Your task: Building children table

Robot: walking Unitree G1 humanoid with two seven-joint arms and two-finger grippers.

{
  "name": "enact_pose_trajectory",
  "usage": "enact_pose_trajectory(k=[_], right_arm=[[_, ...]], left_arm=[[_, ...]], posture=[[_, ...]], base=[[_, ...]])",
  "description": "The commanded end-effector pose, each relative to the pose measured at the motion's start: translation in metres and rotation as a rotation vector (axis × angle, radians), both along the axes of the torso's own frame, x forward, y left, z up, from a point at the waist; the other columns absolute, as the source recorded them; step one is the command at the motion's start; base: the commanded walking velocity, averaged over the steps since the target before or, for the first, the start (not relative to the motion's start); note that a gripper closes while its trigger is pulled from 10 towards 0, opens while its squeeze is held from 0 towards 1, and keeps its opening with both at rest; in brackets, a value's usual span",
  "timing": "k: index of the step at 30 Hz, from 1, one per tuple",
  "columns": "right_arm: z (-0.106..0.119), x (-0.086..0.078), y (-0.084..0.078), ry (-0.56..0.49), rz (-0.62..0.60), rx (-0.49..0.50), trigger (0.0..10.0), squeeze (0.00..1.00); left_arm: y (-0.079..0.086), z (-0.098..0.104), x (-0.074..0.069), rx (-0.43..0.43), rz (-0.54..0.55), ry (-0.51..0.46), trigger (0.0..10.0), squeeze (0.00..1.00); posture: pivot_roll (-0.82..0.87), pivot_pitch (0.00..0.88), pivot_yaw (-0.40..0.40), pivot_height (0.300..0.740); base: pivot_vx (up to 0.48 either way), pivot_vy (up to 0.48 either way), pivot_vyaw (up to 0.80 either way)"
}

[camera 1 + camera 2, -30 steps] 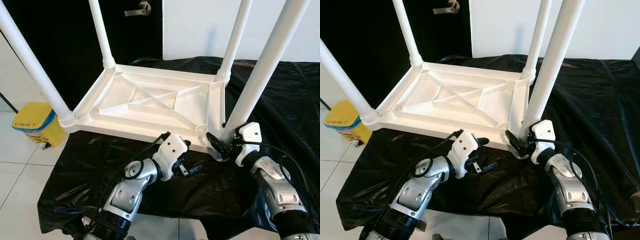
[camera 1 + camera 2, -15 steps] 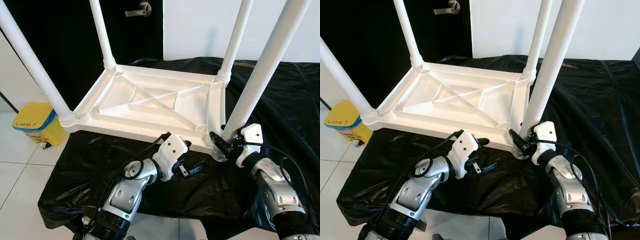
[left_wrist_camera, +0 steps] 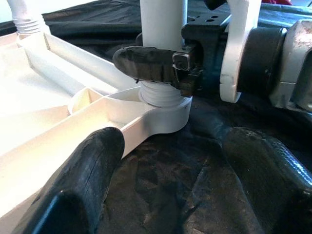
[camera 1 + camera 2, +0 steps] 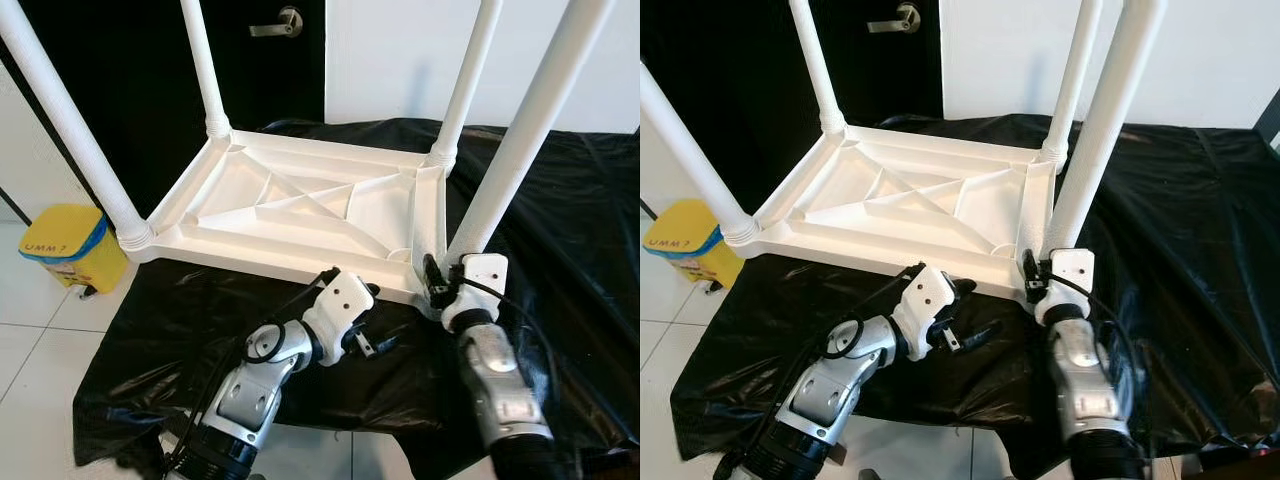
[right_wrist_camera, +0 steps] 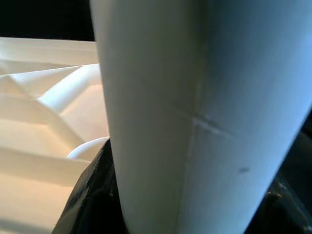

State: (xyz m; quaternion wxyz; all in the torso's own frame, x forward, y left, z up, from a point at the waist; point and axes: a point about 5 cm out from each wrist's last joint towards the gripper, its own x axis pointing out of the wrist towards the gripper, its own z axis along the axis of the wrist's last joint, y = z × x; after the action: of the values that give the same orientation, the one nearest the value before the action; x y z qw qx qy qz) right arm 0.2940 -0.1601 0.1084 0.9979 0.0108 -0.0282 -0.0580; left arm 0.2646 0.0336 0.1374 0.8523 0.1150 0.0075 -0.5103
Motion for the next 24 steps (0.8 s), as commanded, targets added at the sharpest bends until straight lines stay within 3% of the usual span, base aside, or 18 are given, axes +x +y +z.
enact_pose_trajectory(k=[1,5,21,22,23,24], right_arm=[[-0.03,-0.01,-0.002,0.155,-0.036,0.004,10.0,0.0],[-0.026,-0.009,0.008,0.132,-0.003,0.006,10.0,0.0],[-0.019,-0.008,0.007,0.103,-0.056,-0.04,10.0,0.0],[-0.018,-0.008,0.007,0.102,-0.058,-0.04,10.0,0.67],[-0.018,-0.008,0.006,0.101,-0.053,-0.038,10.0,0.67],[-0.015,-0.008,0.006,0.083,-0.035,-0.029,10.0,1.0]], left_arm=[[0.003,-0.002,0.001,0.004,0.072,-0.008,10.0,0.0],[0.003,-0.002,0.001,0.004,0.075,-0.011,10.0,0.0],[0.002,-0.001,0.002,0.006,0.071,-0.021,10.0,0.0],[0.001,-0.001,0.001,0.005,0.071,-0.021,10.0,0.0],[0.001,-0.001,0.001,0.005,0.069,-0.022,10.0,0.0],[0.0,-0.001,0.001,0.004,0.068,-0.022,10.0,0.0]], posture=[[-0.09,0.049,-0.018,0.74],[-0.09,0.045,-0.019,0.74],[-0.1,0.031,-0.022,0.74],[-0.1,0.031,-0.023,0.74],[-0.1,0.029,-0.024,0.74],[-0.1,0.028,-0.023,0.74]], base=[[0.0,0.0,0.0],[0.0,0.0,0.0],[0.0,0.0,0.0],[0.0,0.0,0.0],[0.0,0.0,0.0],[0.0,0.0,0.0]])
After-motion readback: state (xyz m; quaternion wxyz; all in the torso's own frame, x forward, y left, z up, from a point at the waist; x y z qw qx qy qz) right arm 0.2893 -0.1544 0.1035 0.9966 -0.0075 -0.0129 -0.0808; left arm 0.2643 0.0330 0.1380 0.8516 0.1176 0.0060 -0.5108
